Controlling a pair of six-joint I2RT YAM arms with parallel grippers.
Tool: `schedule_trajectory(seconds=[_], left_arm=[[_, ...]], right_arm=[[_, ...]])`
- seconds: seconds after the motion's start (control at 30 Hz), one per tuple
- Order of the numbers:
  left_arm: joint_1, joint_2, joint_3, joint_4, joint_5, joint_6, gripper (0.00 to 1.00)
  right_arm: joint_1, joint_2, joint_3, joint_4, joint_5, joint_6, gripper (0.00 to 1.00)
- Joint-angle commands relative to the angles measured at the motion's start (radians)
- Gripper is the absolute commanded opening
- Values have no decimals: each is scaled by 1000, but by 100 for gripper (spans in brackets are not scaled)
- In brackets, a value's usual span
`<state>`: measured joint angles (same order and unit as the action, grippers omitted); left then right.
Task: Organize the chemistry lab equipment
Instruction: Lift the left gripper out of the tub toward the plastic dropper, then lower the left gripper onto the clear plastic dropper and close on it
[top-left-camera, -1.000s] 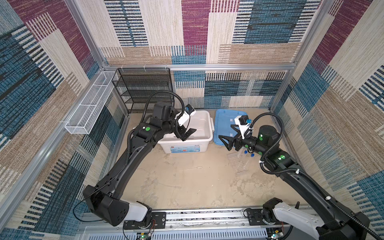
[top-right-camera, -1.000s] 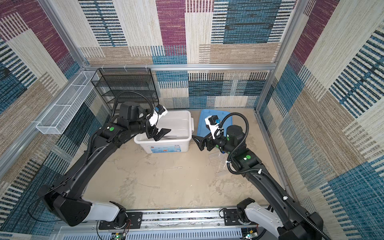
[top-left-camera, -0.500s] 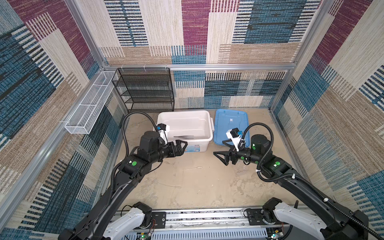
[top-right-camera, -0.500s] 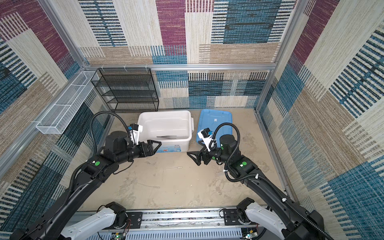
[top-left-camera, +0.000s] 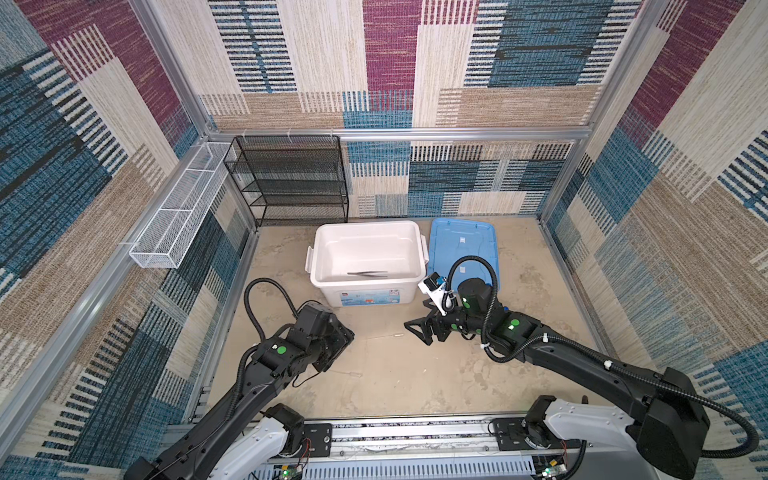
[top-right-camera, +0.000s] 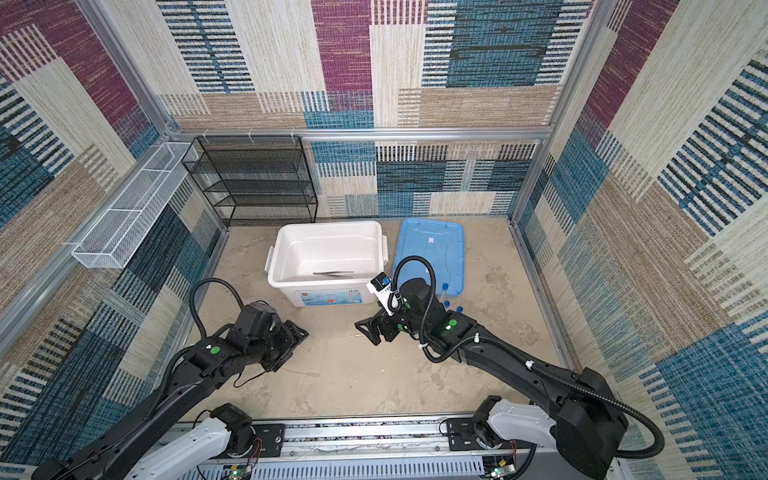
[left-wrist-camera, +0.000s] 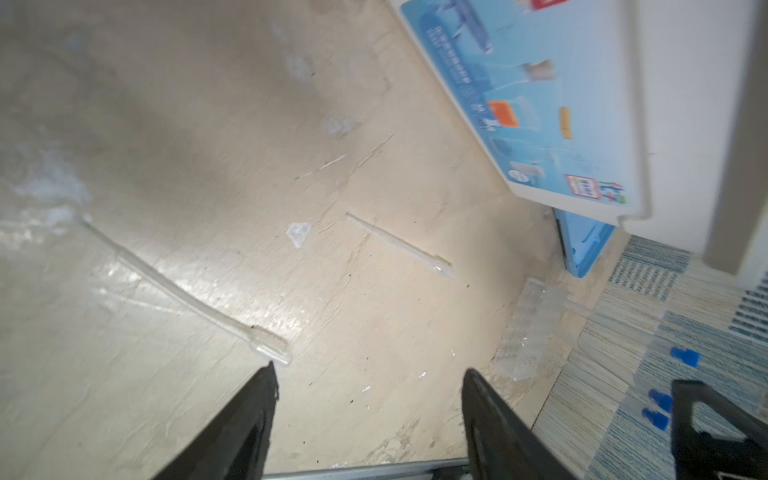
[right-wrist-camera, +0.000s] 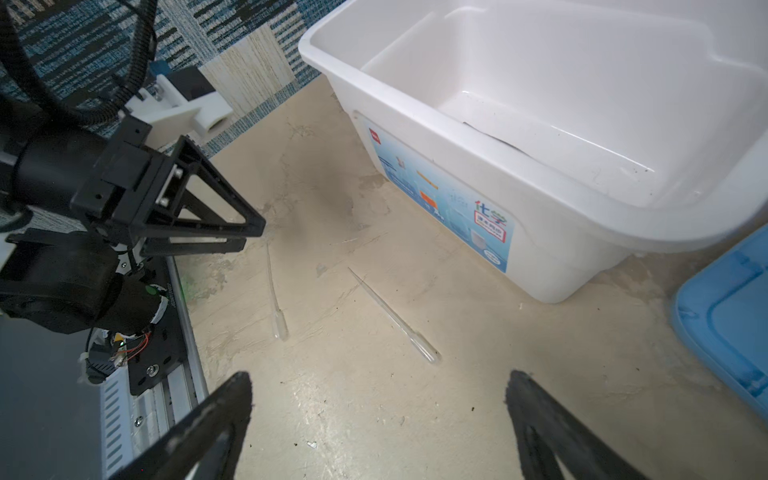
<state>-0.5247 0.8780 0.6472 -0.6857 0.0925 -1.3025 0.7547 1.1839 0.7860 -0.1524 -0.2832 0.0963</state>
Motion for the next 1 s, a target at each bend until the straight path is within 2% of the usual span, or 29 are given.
schedule_trajectory(seconds=[0.0,0.17,0.37,0.67,0.97], left_arm=[[-35,31,-26,-55,-17,-236,70],[-116,42,-100,-55,-39,-480,64],[-151,63,-138,-54,-27,-611,58],[-173,147,-135,-31,-19,-670,50],[-190,237,-122,68,-24,-664,50]], right_arm=[[8,19,6,59,16,20,97],[18,75,39,48,19,17,96],[31,128,74,58,24,-1,96],[36,158,72,71,21,-3,96],[37,151,54,89,22,5,96]])
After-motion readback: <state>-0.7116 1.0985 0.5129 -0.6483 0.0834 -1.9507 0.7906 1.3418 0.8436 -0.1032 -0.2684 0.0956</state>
